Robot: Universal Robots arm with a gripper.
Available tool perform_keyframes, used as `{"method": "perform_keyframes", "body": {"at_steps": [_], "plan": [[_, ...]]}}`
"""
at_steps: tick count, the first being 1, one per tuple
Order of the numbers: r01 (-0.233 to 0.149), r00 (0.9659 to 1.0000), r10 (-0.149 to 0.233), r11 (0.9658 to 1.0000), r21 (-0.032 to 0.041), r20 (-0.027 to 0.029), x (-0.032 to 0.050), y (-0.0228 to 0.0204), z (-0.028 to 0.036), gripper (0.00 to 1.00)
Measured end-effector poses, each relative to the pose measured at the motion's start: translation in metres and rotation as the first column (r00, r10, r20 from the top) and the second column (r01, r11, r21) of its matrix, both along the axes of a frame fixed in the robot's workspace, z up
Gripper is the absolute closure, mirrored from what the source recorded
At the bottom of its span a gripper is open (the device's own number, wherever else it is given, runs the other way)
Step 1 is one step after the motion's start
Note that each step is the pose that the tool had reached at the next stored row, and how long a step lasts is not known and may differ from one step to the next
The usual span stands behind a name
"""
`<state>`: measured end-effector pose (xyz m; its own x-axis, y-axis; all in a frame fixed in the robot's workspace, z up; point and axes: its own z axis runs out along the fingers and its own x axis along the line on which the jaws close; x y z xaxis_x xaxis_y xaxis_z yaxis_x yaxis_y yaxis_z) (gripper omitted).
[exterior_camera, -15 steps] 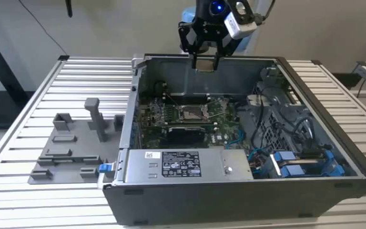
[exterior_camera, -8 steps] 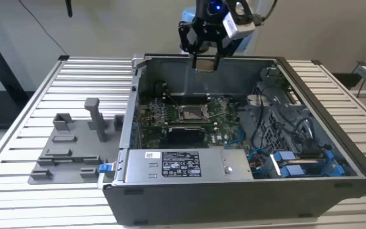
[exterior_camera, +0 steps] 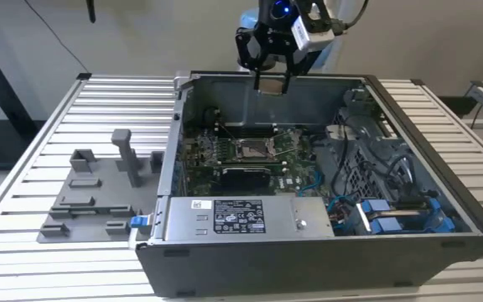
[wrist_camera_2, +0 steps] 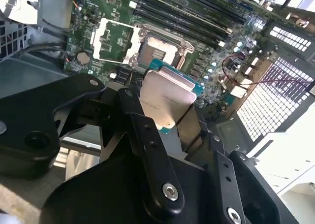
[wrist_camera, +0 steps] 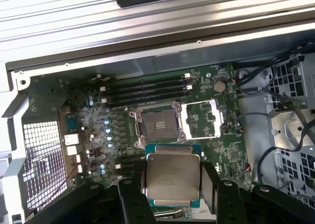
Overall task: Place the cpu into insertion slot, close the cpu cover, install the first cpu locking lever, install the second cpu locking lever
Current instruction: 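Place the cpu into insertion slot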
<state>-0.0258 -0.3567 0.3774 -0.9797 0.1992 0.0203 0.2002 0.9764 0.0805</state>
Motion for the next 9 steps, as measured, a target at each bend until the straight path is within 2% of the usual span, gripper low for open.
{"method": "perform_keyframes", "body": {"at_steps": [4, 9], "plan": [[0.038, 0.9993, -0.038, 0.9993, 0.0, 0.0, 0.0, 0.0, 0.0, 0.45], [0.087, 0.9962, -0.087, 0.9962, 0.0, 0.0, 0.0, 0.0, 0.0, 0.45]]}}
